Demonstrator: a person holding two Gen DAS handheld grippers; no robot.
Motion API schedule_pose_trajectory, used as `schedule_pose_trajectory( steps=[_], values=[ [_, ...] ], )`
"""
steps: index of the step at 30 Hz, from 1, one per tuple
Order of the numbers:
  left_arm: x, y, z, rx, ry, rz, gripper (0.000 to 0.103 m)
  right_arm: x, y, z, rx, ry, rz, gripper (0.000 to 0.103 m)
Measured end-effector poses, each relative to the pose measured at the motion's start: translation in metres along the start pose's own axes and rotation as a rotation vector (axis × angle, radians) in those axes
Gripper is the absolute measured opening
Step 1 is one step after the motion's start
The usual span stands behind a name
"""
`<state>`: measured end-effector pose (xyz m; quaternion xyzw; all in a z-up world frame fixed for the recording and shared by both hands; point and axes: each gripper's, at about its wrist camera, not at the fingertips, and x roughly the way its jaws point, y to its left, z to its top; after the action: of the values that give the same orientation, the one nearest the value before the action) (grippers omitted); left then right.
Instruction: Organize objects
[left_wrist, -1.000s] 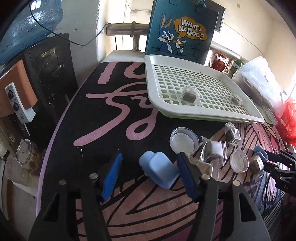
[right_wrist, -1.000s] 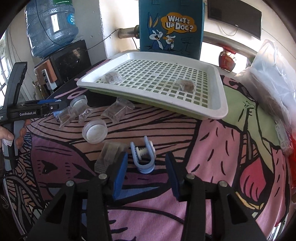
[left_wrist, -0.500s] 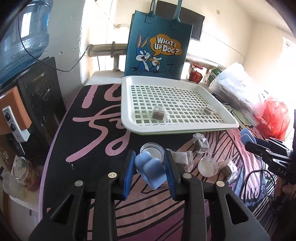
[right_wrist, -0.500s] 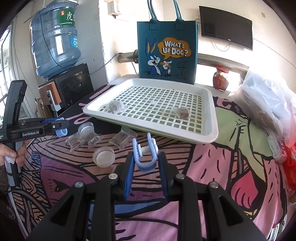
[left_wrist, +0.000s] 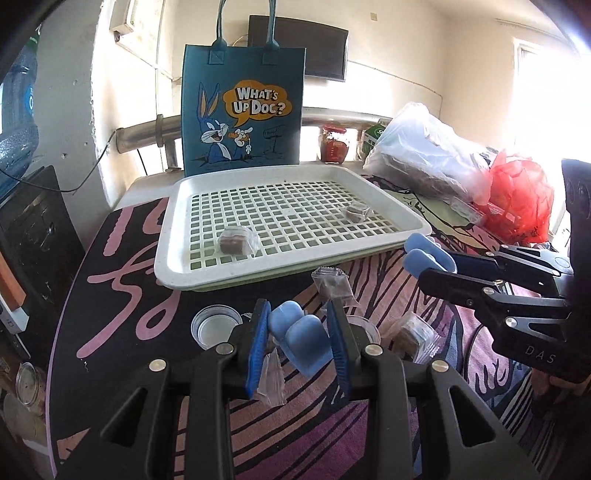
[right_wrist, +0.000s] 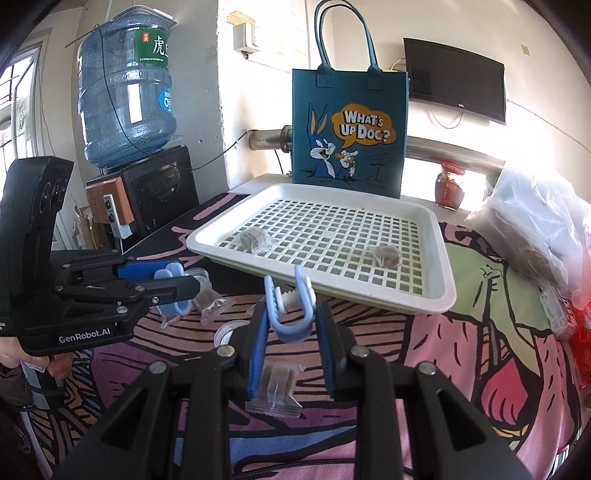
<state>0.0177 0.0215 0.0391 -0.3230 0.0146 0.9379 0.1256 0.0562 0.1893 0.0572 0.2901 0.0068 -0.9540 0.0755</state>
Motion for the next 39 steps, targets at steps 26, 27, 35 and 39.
schedule_pose_trajectory(
  steps=[26, 27, 35, 39],
  values=[
    [-0.013, -0.004, -0.003, 0.009, -0.069, 0.013, 0.031, 0.004, 0.009, -0.006, -0.034, 0.0, 0.007, 0.025],
    [-0.013, -0.004, -0.003, 0.009, -0.069, 0.013, 0.031, 0.004, 0.009, -0.006, -0.034, 0.0, 0.008, 0.025],
    [-0.013, -0.005, -0.003, 0.013, -0.07, 0.011, 0.031, 0.004, 0.008, -0.006, -0.034, -0.003, 0.006, 0.025],
    [-0.013, -0.006, -0.003, 0.014, -0.07, 0.012, 0.031, 0.004, 0.008, -0.006, -0.033, -0.004, 0.006, 0.025]
  ],
)
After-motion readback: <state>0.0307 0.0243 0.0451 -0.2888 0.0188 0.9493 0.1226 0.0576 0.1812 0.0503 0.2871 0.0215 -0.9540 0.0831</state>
